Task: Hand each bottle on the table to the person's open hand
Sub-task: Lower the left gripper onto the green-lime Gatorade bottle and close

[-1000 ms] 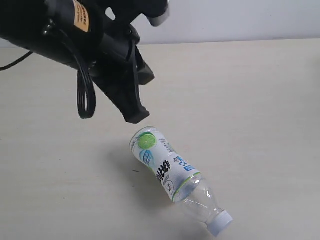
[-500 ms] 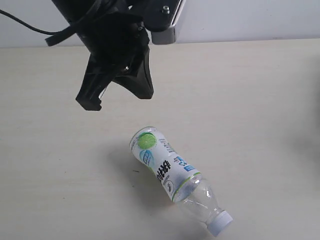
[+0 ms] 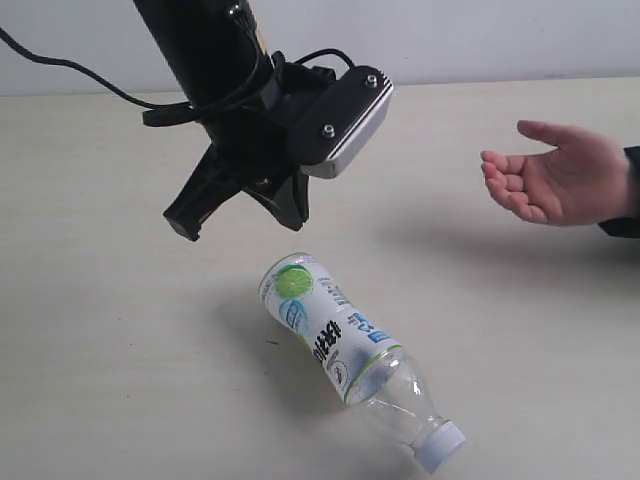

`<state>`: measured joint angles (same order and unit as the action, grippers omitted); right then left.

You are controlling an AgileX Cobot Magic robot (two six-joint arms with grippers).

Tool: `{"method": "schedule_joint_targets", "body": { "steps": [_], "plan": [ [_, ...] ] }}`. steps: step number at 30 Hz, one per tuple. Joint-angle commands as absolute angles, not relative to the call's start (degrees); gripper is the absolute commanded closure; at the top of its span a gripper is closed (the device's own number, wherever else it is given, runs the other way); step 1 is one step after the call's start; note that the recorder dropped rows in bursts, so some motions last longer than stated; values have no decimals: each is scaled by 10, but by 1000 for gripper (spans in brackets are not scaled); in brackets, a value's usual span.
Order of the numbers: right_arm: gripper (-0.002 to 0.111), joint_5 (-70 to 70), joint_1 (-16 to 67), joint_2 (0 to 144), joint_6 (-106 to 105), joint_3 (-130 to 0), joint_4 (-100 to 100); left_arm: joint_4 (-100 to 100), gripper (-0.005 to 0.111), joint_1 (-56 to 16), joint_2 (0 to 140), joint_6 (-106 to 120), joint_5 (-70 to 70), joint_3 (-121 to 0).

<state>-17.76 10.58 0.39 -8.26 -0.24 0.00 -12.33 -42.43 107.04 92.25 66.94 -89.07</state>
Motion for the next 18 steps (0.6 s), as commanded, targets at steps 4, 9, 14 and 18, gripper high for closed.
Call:
{"method": "schedule_joint_targets", "body": {
  "steps": [4,9,14,18],
  "plan": [
    [108,-175,107,0,-82,0,0,-126,41,-456,1089,964,654,-895],
    [108,-175,107,0,-82,0,0,-121,27,-480,1093,969,625,-895],
    [108,-175,107,0,-82,0,0,-98,27,-491,1115,970,631,-895],
    [108,-175,107,0,-82,0,0,-96,28,-493,1127,956,631,-894]
  ]
}}
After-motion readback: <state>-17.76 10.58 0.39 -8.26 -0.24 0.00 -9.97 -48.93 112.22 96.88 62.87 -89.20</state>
